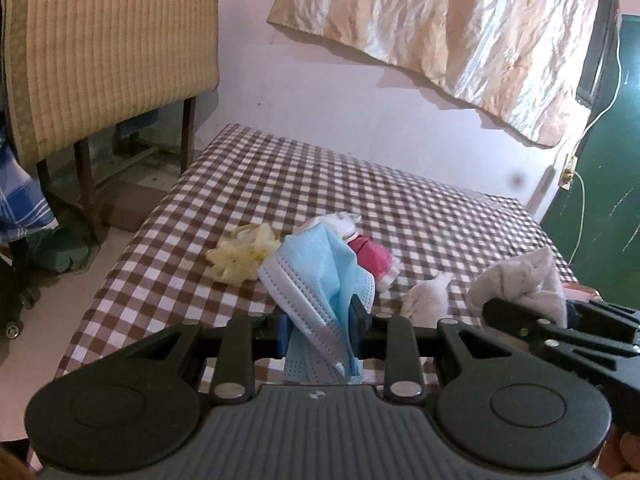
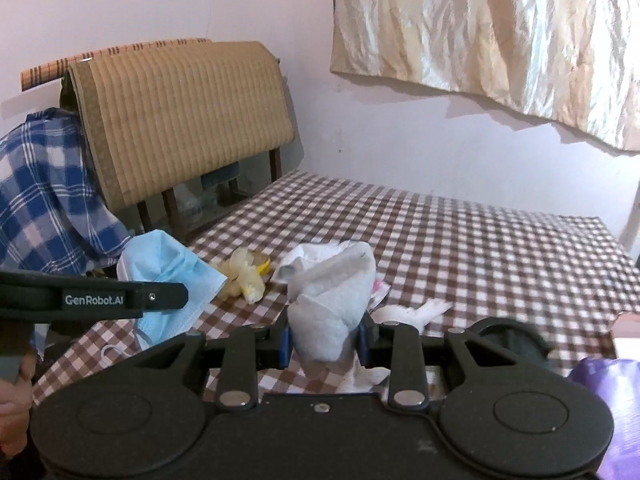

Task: Organize soft objects
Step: 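Grasp the white cloth with the right gripper while the left lifts the mask, then carry the blue mask and white cloth over the pink-rimmed box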

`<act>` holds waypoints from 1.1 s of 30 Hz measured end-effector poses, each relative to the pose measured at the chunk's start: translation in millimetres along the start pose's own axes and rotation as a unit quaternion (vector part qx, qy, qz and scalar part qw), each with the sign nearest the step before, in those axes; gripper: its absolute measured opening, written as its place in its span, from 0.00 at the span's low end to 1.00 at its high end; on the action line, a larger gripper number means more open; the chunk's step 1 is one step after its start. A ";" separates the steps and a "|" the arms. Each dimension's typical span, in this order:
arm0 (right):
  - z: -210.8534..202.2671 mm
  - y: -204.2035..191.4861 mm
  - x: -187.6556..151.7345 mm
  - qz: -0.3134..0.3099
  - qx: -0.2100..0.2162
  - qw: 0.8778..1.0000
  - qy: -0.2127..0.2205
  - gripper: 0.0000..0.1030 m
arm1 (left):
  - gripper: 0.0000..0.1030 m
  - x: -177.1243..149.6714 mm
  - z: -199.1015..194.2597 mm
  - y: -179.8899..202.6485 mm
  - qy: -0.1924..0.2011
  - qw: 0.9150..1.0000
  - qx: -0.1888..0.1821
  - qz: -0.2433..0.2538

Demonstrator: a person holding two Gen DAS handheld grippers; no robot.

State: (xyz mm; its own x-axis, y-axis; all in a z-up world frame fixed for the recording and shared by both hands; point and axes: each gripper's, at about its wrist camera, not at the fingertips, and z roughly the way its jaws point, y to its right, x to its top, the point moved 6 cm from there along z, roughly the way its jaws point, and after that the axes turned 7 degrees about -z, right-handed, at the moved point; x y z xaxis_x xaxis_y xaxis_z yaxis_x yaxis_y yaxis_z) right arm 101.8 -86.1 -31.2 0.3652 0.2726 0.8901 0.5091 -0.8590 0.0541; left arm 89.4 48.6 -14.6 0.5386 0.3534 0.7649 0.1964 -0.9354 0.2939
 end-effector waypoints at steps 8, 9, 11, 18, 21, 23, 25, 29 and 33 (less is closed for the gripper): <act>-27.3 27.7 12.7 0.001 -0.018 1.000 0.020 0.36 | 0.29 7.9 -6.5 21.9 0.007 1.000 -0.013 0.011; -30.5 32.2 13.3 0.002 -0.021 1.000 0.022 0.36 | 0.29 8.0 -6.6 24.0 0.007 1.000 -0.015 0.012; -34.6 39.4 14.1 0.004 -0.028 0.999 0.024 0.36 | 0.29 7.6 -6.8 29.7 0.007 1.000 -0.018 0.017; -45.4 59.2 13.6 0.015 -0.042 0.999 0.028 0.36 | 0.29 7.9 -5.3 45.2 0.006 0.999 -0.027 0.033; -49.2 66.0 12.9 0.019 -0.049 0.998 0.030 0.36 | 0.29 7.5 -4.7 52.9 0.006 0.999 -0.032 0.042; -51.6 70.4 12.6 0.023 -0.052 0.998 0.032 0.36 | 0.29 7.4 -4.3 57.8 0.006 0.998 -0.036 0.046; -53.8 74.7 12.2 0.026 -0.056 0.998 0.033 0.36 | 0.29 7.1 -3.7 62.3 0.006 0.998 -0.039 0.051; -57.3 80.1 10.4 0.031 -0.064 0.997 0.032 0.36 | 0.29 5.3 -1.2 71.5 0.003 0.997 -0.046 0.059; -60.7 86.7 8.6 0.037 -0.071 0.996 0.033 0.36 | 0.29 2.3 0.7 77.6 0.000 0.997 -0.050 0.065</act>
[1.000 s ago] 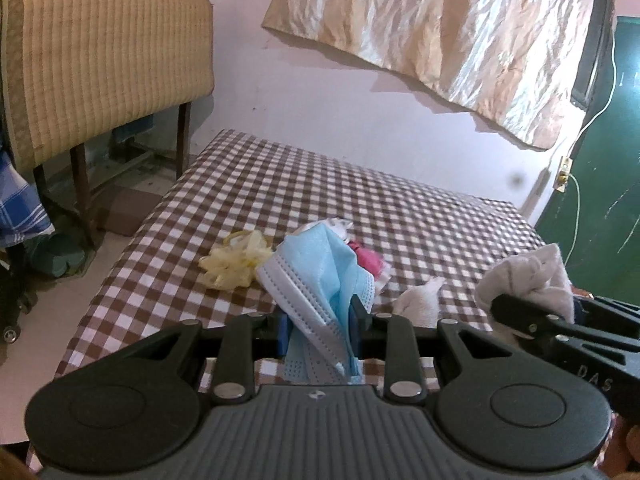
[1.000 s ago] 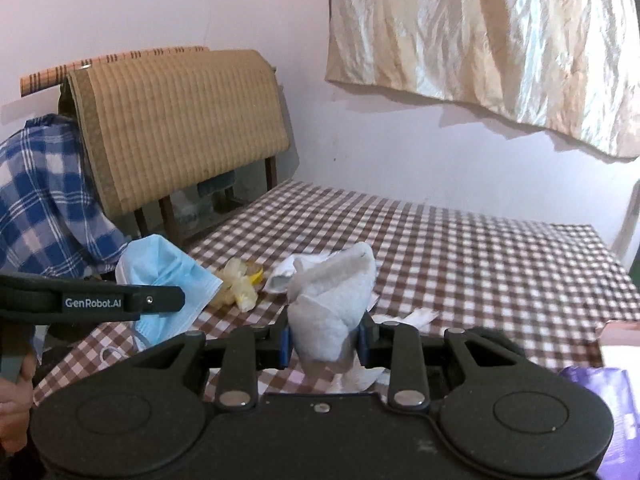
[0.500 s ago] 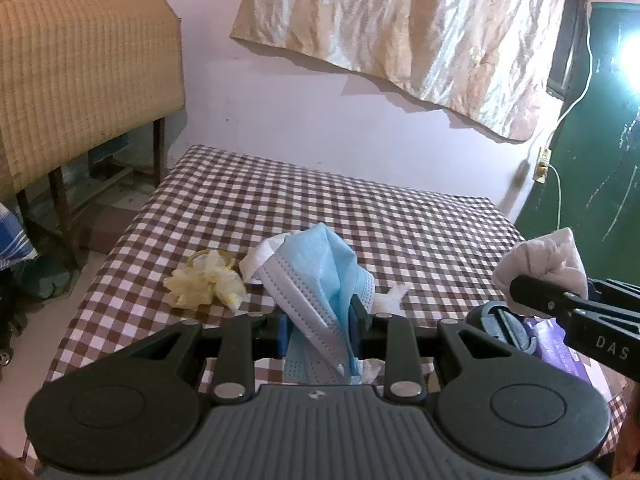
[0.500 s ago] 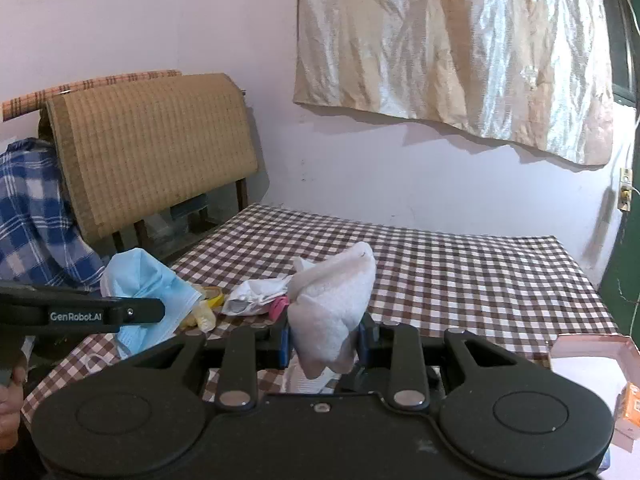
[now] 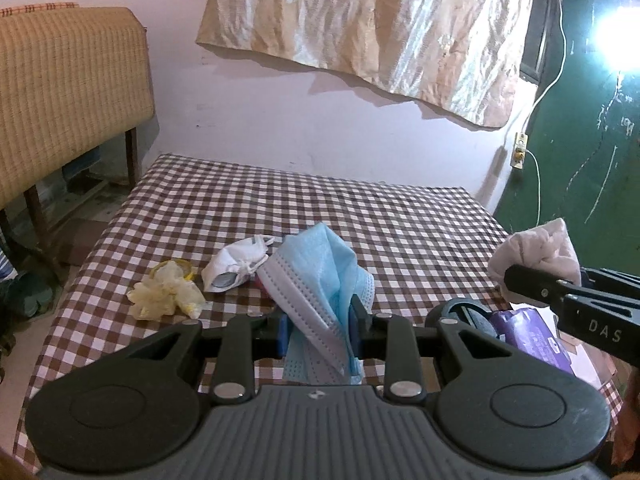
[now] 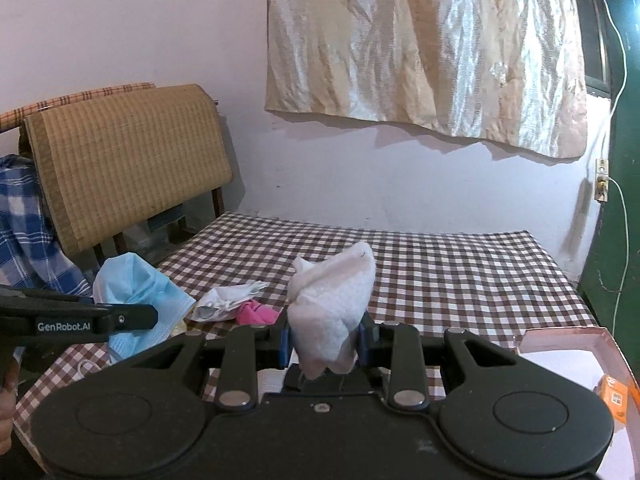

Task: Organize soft objects
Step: 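Carry the blue mask and white cloth over the pink-rimmed box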

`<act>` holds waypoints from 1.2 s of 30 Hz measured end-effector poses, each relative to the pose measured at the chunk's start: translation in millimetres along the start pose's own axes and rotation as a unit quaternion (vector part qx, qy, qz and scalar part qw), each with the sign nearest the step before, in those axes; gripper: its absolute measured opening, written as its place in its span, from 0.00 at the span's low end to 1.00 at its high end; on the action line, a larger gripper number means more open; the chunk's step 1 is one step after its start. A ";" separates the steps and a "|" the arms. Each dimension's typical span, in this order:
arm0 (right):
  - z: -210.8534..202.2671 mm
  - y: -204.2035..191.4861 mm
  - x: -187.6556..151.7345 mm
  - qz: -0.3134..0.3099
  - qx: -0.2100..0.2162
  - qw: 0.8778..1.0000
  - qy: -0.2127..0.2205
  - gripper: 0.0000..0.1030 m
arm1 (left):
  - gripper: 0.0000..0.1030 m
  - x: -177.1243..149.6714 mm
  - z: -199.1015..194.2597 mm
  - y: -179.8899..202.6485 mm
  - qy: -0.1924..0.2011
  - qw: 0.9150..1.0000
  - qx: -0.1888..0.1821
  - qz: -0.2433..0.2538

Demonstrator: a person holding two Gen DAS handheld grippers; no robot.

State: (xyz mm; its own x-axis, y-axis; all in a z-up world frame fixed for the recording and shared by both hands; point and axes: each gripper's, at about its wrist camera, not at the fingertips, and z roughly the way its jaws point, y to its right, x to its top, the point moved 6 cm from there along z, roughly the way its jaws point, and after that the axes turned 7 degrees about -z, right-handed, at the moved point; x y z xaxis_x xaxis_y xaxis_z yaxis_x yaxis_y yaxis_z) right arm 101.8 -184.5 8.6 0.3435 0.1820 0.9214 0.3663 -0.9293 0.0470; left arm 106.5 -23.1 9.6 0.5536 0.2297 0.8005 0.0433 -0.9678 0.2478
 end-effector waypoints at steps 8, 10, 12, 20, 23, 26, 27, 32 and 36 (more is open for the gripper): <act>-8.0 16.8 -1.4 0.011 -0.017 1.000 0.004 0.36 | 0.29 -1.5 2.6 15.8 -0.004 1.000 -0.015 0.014; -9.7 22.5 -1.5 0.012 -0.021 1.000 0.005 0.36 | 0.29 -1.4 2.8 21.3 -0.004 1.000 -0.019 0.016; -11.5 28.1 -2.2 0.015 -0.025 1.000 0.005 0.36 | 0.29 -1.8 3.8 26.5 -0.004 1.000 -0.024 0.019; -18.9 47.6 -7.0 0.024 -0.044 0.999 0.005 0.36 | 0.29 -5.0 9.4 50.5 -0.009 0.998 -0.047 0.033; -21.4 56.3 -8.6 0.028 -0.051 0.998 0.005 0.36 | 0.29 -6.4 12.1 59.0 -0.011 0.998 -0.055 0.040; -23.6 65.1 -10.2 0.032 -0.058 0.998 0.005 0.36 | 0.29 -8.4 15.6 68.1 -0.016 0.997 -0.064 0.045; -24.5 67.9 -10.9 0.033 -0.061 0.998 0.005 0.36 | 0.29 -9.2 16.5 70.9 -0.017 0.996 -0.068 0.046; -29.6 79.0 -15.7 0.040 -0.072 0.997 0.004 0.36 | 0.29 -13.5 21.2 87.1 -0.022 0.995 -0.083 0.060; -33.6 87.0 -20.5 0.045 -0.081 0.996 0.003 0.36 | 0.29 -17.8 24.4 98.8 -0.028 0.993 -0.095 0.068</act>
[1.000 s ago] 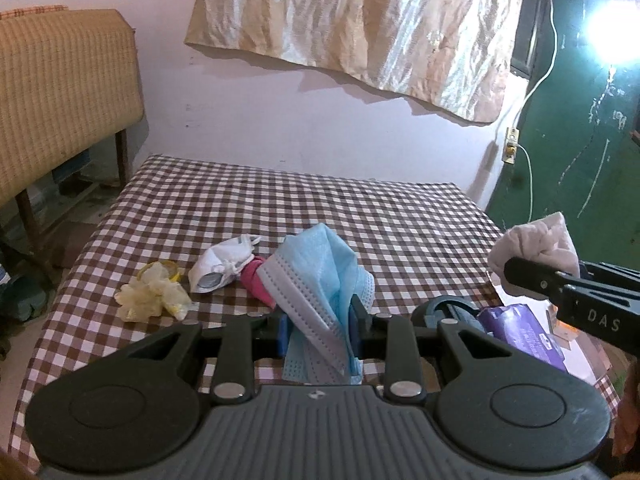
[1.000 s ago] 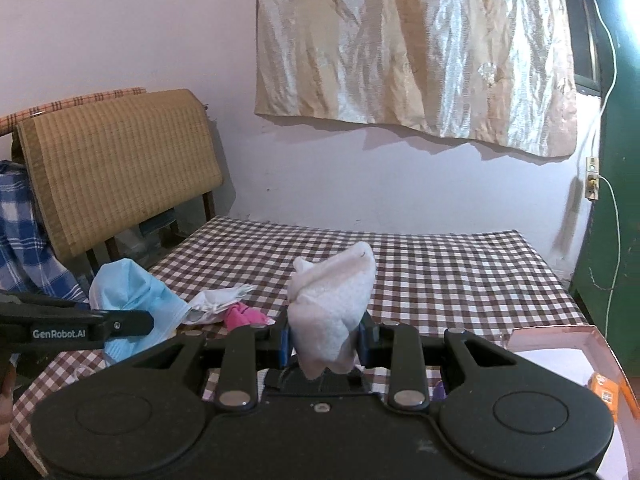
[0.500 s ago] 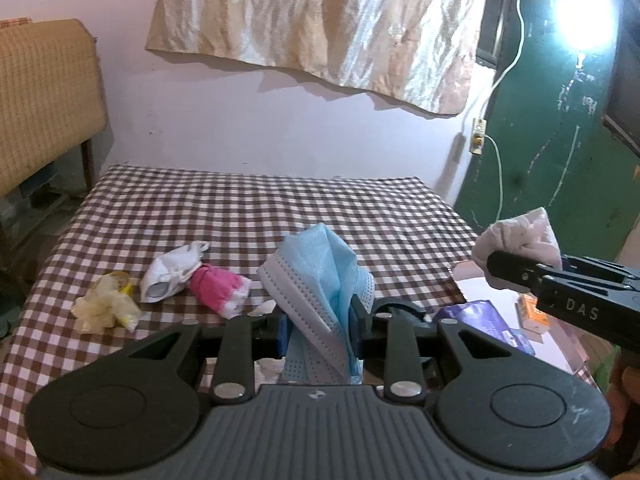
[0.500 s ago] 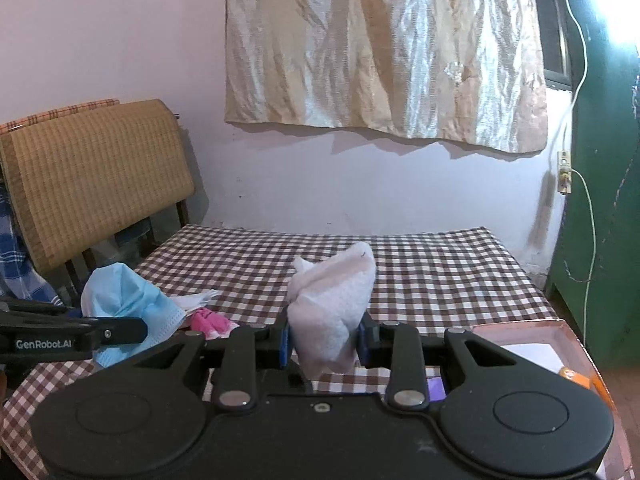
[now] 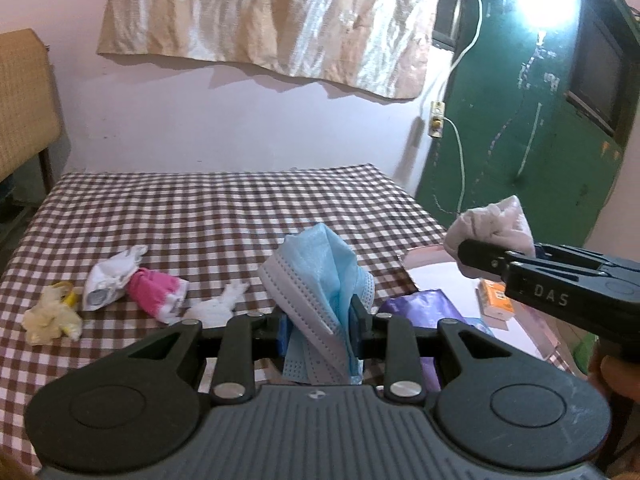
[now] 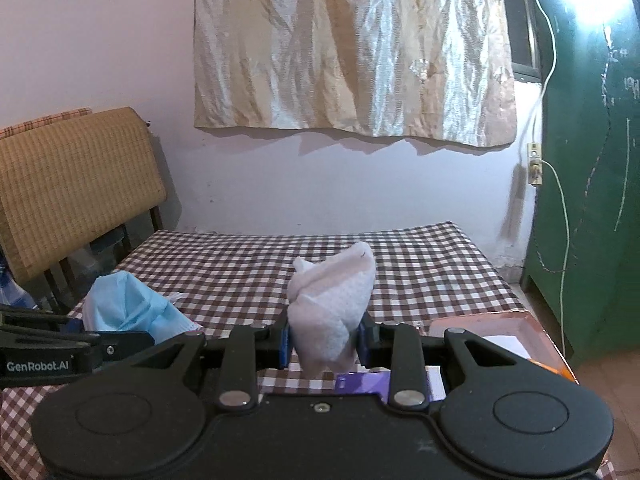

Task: Organize soft objects
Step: 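Carry the blue mask and white cloth over the pink-rimmed box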

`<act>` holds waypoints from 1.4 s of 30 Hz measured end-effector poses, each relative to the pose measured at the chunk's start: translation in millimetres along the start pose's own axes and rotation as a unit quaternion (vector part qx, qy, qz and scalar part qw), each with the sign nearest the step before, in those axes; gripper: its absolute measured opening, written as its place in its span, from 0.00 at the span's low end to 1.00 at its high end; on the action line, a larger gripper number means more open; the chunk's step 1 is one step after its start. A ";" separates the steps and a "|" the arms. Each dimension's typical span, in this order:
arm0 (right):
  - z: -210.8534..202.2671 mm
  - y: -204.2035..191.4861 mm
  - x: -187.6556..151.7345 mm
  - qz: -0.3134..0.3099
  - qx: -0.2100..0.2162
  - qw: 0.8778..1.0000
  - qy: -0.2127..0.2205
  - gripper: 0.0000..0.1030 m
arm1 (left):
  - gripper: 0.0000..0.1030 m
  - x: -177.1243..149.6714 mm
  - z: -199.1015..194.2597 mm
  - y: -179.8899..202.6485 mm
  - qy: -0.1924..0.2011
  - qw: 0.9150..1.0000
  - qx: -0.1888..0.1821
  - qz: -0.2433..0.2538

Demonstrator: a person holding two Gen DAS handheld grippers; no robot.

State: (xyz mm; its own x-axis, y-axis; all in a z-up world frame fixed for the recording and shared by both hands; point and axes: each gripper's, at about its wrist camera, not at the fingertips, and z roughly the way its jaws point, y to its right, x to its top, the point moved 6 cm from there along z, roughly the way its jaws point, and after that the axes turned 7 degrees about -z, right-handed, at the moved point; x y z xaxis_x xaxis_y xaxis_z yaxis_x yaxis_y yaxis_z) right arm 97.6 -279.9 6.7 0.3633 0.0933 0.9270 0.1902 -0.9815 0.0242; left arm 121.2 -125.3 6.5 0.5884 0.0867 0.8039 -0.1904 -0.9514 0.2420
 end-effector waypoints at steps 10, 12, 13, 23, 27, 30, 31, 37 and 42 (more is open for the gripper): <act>-3.5 22.7 -8.4 0.015 -0.015 1.000 -0.005 0.36 | 0.29 -6.8 13.2 23.2 -0.014 1.000 -0.018 0.018; -4.5 26.8 -10.0 0.018 -0.018 1.000 -0.005 0.36 | 0.29 -8.6 16.1 29.0 -0.018 0.999 -0.024 0.022; -4.9 29.7 -10.5 0.019 -0.020 1.000 -0.005 0.36 | 0.29 -9.4 17.1 32.2 -0.020 0.999 -0.027 0.023; -9.4 69.8 -25.3 0.040 -0.052 0.998 -0.015 0.36 | 0.29 -15.8 35.9 67.8 -0.037 0.996 -0.064 0.043; -13.8 89.7 -34.4 0.052 -0.067 0.996 -0.021 0.36 | 0.29 -19.3 46.8 84.1 -0.046 0.994 -0.081 0.049; -17.4 106.1 -42.4 0.061 -0.081 0.994 -0.026 0.36 | 0.29 -21.4 54.2 96.2 -0.052 0.993 -0.092 0.054; -18.3 111.8 -45.7 0.065 -0.086 0.994 -0.028 0.36 | 0.29 -22.1 56.6 100.0 -0.053 0.992 -0.096 0.056; -20.5 134.4 -65.4 0.079 -0.105 0.990 -0.044 0.36 | 0.29 -26.1 75.6 119.4 -0.066 0.990 -0.110 0.060; -16.6 148.3 -78.2 0.089 -0.111 0.988 -0.056 0.36 | 0.29 -26.3 92.7 130.1 -0.074 0.989 -0.112 0.062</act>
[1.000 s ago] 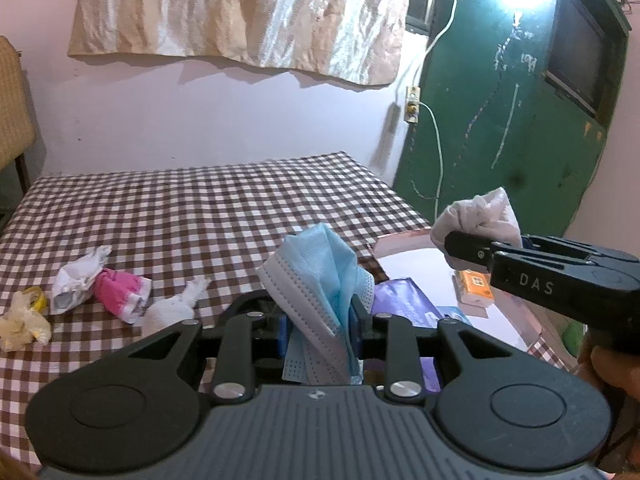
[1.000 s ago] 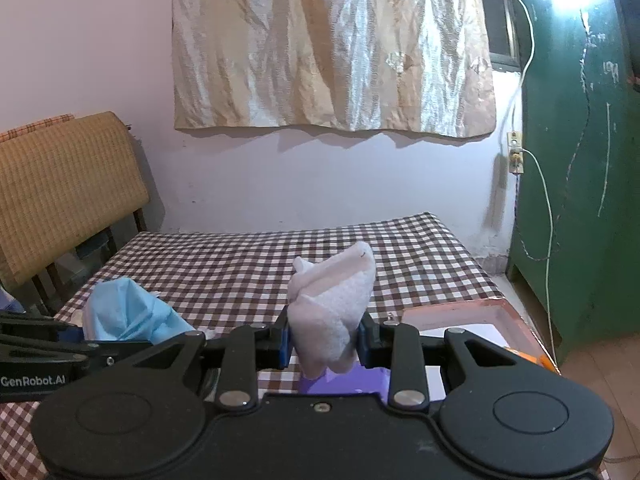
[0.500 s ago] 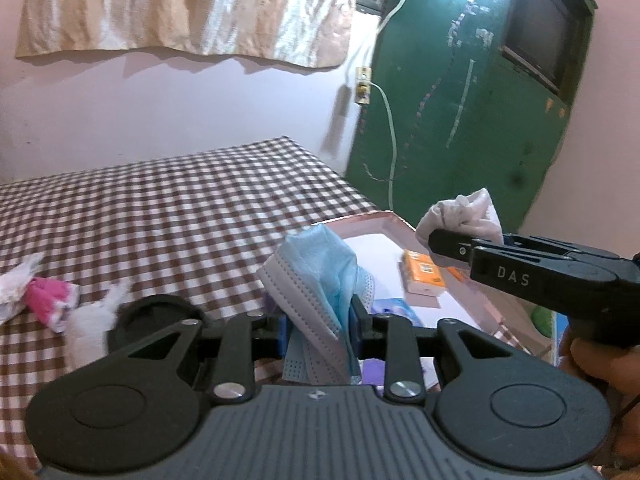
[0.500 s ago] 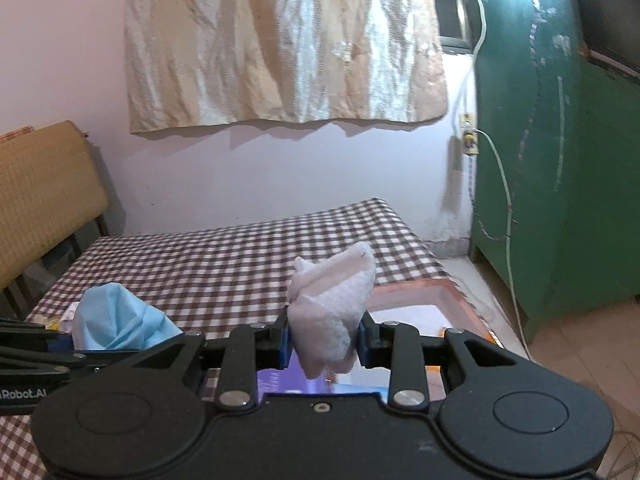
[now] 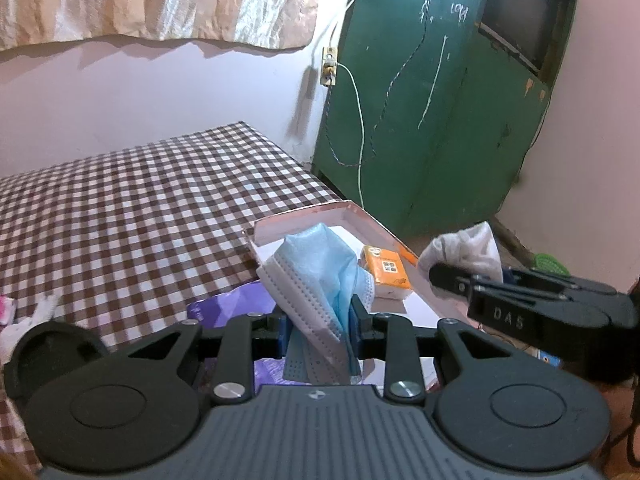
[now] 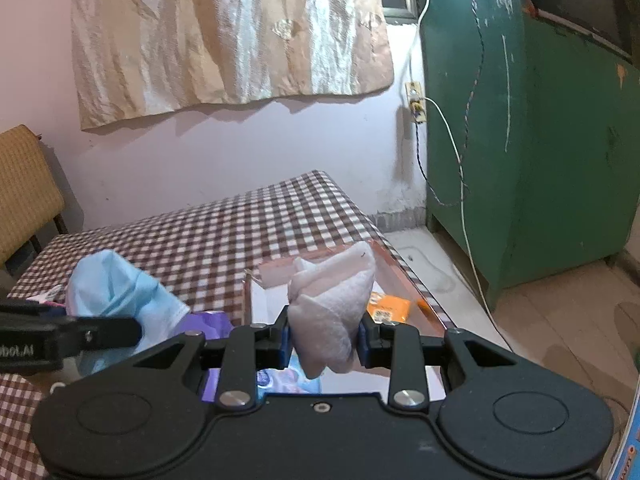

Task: Organize soft objects
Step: 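Carry the blue mask and white cloth over the pink-rimmed box, then open the left gripper to drop the mask while the right releases the cloth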

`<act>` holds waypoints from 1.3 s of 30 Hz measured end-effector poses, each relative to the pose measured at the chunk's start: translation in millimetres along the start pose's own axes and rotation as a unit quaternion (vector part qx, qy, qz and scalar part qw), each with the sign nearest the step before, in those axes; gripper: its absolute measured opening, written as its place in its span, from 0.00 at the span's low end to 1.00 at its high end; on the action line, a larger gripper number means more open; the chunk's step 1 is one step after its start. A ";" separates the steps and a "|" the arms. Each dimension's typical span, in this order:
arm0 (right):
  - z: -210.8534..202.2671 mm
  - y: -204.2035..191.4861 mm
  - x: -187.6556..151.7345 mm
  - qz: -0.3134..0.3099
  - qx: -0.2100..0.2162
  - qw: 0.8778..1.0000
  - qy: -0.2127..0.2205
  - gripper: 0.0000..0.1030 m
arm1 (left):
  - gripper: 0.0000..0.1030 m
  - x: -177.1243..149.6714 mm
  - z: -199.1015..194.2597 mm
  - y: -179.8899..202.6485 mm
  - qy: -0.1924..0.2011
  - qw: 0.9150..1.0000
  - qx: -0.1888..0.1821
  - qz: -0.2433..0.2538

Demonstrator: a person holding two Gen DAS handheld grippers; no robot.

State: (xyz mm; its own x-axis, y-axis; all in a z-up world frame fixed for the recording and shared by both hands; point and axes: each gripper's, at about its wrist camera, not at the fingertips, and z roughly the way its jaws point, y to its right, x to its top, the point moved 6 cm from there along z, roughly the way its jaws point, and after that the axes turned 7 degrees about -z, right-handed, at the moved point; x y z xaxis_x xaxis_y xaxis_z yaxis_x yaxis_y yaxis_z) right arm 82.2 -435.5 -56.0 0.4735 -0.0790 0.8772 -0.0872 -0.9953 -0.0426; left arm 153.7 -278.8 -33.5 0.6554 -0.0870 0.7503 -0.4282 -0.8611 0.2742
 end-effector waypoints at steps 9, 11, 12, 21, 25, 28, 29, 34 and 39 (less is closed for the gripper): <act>26.0 12.4 -6.0 0.012 0.003 1.000 -0.017 0.36 | 0.29 11.6 38.6 2.9 -0.018 1.000 0.006 -0.003; 32.3 14.5 -5.2 0.013 0.006 1.000 -0.019 0.36 | 0.29 15.3 48.2 3.2 -0.023 1.000 0.006 -0.003; 35.8 14.1 -4.3 0.013 0.008 1.000 -0.020 0.36 | 0.29 17.6 52.7 3.1 -0.024 1.000 0.006 -0.004; 68.8 9.3 12.1 0.003 0.020 1.000 -0.014 0.47 | 0.49 42.7 83.1 3.7 -0.029 0.999 0.006 -0.018; 72.4 11.7 17.8 0.007 0.021 1.000 -0.005 0.72 | 0.71 45.6 80.8 3.2 -0.023 1.000 0.000 -0.016; 68.1 12.3 17.9 0.009 0.025 1.000 0.000 0.74 | 0.73 44.5 74.7 -0.1 -0.018 1.000 0.005 -0.017; 67.5 12.4 19.6 0.008 0.022 1.000 0.001 0.74 | 0.73 45.5 73.6 -1.3 -0.017 1.000 0.006 -0.020; 48.6 8.7 22.9 -0.001 0.011 1.000 0.008 0.74 | 0.77 46.3 51.5 -8.5 -0.007 0.999 0.027 -0.025; 28.5 -2.6 28.7 -0.018 0.001 1.000 0.015 0.77 | 0.80 45.8 23.4 -18.5 0.008 0.998 0.053 -0.031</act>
State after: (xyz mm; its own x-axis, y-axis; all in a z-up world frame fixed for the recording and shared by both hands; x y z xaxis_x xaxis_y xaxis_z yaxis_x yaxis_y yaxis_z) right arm 121.0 -436.8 -44.4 0.4491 -0.0422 0.8925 -0.0690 -0.9975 -0.0125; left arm 206.2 -278.6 -18.3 0.6684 -0.0258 0.7433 -0.3187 -0.9129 0.2549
